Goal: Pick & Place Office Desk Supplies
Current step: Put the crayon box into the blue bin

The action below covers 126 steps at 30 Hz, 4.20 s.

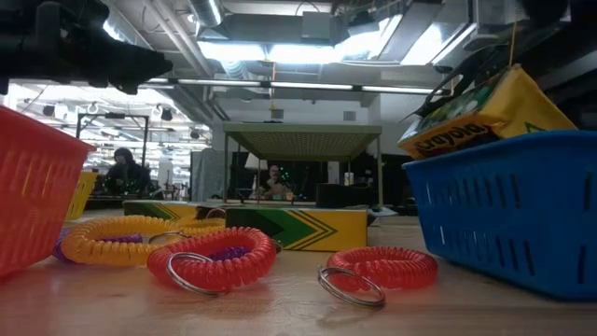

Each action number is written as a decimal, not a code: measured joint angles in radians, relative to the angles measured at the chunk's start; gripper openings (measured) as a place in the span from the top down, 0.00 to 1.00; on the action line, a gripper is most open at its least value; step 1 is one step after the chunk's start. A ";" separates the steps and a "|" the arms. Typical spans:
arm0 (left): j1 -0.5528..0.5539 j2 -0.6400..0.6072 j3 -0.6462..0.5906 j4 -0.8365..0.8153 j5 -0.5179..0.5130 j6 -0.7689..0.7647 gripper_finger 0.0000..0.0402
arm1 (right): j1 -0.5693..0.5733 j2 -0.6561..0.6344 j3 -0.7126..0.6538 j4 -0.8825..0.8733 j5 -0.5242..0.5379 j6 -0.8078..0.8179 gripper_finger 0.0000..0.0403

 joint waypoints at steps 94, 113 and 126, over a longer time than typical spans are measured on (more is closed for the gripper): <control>-0.427 1.216 0.531 -0.421 -0.497 -0.073 0.85 | -0.580 -0.177 0.000 -0.138 -0.363 -0.500 0.78; -0.454 1.142 0.632 -0.499 -0.447 -0.045 0.99 | -0.551 -0.176 0.000 -0.117 -0.405 -0.595 0.79; -0.452 0.893 0.646 -0.571 -0.375 -0.046 1.00 | -0.487 -0.176 0.000 0.042 -0.471 -0.827 0.78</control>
